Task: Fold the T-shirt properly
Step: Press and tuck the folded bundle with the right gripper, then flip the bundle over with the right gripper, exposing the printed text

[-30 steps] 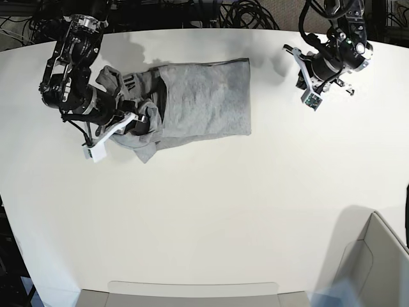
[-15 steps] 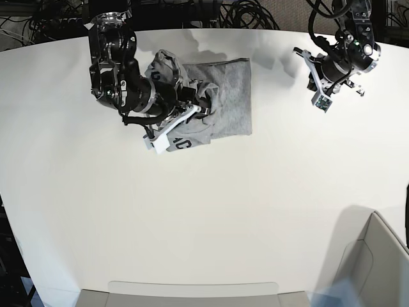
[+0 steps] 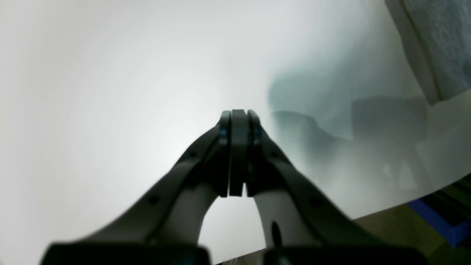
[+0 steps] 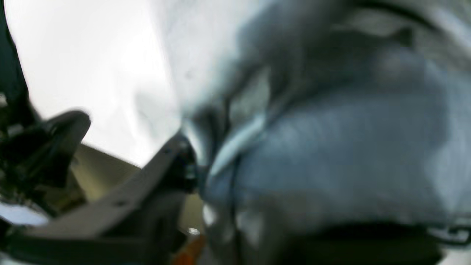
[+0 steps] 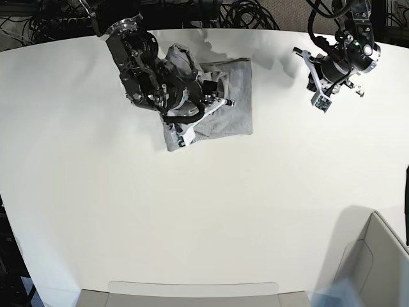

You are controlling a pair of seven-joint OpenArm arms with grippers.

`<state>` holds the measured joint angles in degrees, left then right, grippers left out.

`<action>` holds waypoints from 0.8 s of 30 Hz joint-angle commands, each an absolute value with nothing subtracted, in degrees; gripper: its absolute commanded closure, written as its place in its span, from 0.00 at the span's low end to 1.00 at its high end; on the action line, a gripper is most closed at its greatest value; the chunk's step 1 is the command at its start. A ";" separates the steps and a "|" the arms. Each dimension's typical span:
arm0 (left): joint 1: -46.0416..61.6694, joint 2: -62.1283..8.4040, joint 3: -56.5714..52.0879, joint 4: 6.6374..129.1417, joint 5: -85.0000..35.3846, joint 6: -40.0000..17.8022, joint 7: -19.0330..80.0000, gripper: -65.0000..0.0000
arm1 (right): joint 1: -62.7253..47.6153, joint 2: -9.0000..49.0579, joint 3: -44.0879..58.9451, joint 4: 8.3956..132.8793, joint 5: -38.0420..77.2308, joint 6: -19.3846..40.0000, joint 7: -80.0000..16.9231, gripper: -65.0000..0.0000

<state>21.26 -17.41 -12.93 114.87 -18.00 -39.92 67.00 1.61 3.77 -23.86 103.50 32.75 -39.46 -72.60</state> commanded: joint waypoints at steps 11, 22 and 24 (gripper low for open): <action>21.05 -17.98 -13.14 115.74 -18.33 -40.00 66.07 1.00 | 7.34 2.15 -28.18 104.40 34.07 -40.00 -72.13 0.53; 21.05 -17.98 -13.23 115.74 -18.33 -40.00 65.98 1.00 | 12.70 1.01 -32.92 96.92 34.33 -40.00 -65.63 0.53; 20.97 -17.98 -13.49 115.74 -18.33 -40.00 65.98 1.00 | 13.05 0.92 -35.91 95.78 34.33 -40.00 -65.36 0.53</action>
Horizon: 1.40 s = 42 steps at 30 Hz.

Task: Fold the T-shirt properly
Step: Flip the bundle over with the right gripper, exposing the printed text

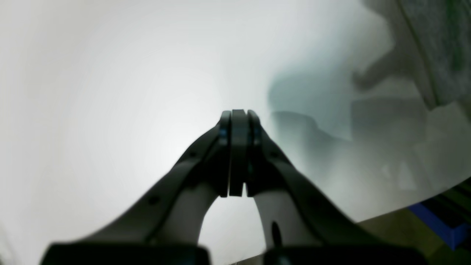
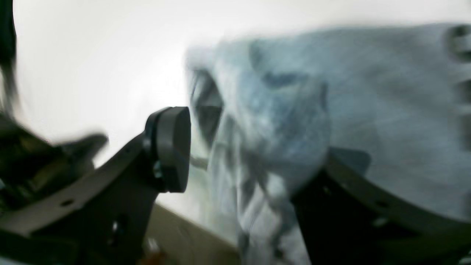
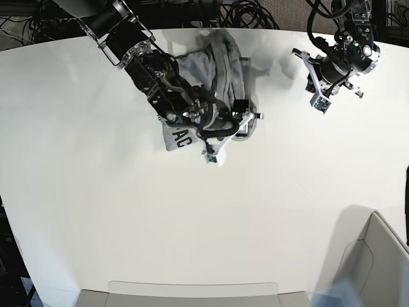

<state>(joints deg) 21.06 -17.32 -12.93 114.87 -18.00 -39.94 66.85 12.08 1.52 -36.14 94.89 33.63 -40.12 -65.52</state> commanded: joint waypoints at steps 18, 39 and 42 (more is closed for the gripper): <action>20.97 -17.54 -13.85 115.74 -18.33 -40.00 65.89 1.00 | 15.78 8.66 -45.93 105.45 33.98 -40.00 -45.32 0.53; 27.91 -7.69 -12.53 117.14 -18.33 -40.00 29.67 1.00 | 1.80 37.14 -21.49 111.69 61.49 -36.53 -43.38 1.00; 28.18 -7.78 -9.89 117.14 -18.24 -40.00 29.67 1.00 | 0.75 38.29 -20.44 111.52 61.58 -31.96 -43.38 1.00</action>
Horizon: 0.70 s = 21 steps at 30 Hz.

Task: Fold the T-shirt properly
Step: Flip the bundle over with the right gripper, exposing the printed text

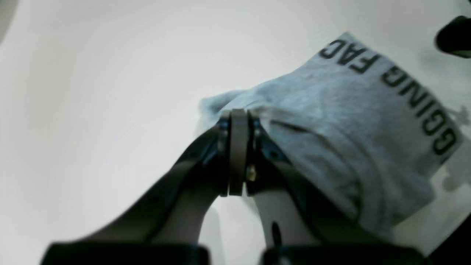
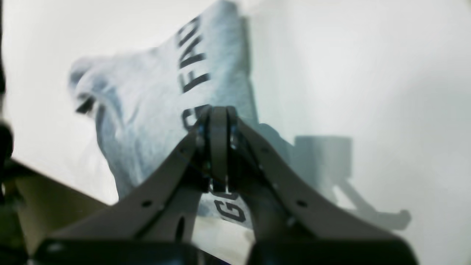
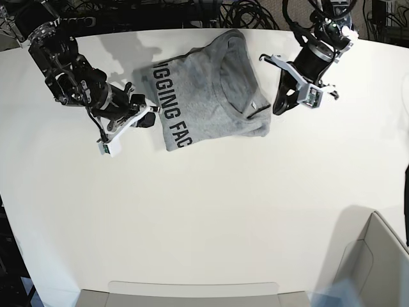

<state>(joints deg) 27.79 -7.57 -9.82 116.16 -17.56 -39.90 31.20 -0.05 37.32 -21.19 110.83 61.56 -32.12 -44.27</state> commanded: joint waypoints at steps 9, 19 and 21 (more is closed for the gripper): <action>30.37 -7.69 5.23 116.70 -2.42 -40.00 29.41 1.00 | 0.57 39.08 -20.53 108.70 61.49 -22.11 -44.09 1.00; 34.95 -7.60 8.75 111.78 -0.48 -40.00 29.76 1.00 | 5.49 32.75 -22.37 108.09 47.34 -14.29 -57.98 1.00; 34.95 -7.60 10.42 109.49 -0.40 -40.00 29.58 1.00 | 5.76 30.46 -22.11 107.91 44.18 -11.30 -60.09 1.00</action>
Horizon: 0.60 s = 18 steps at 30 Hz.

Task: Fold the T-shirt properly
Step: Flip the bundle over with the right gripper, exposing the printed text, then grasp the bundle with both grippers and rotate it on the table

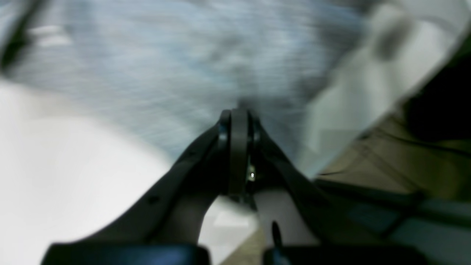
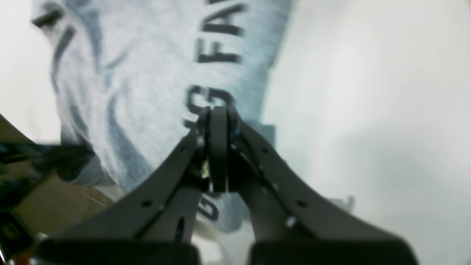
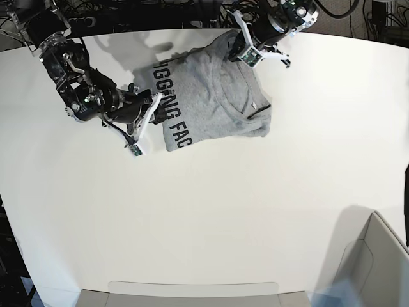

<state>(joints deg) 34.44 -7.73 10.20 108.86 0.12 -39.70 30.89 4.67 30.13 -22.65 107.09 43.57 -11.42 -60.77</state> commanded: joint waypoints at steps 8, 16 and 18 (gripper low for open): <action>30.81 -5.23 9.45 101.14 -0.48 -36.09 29.58 1.00 | 7.78 22.73 -22.46 98.24 28.26 0.22 -61.23 1.00; 27.12 -5.14 3.74 98.24 -0.57 -33.27 29.76 1.00 | 5.93 21.41 -22.55 95.25 18.68 5.67 -61.23 1.00; 25.19 -5.14 0.75 98.24 -0.57 -33.27 31.16 1.00 | 4.97 21.93 -22.46 95.34 18.86 6.46 -61.23 1.00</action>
<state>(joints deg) 25.43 -4.89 1.34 97.86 -2.42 -34.92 29.17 4.14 21.34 -22.74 94.50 18.33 5.96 -61.30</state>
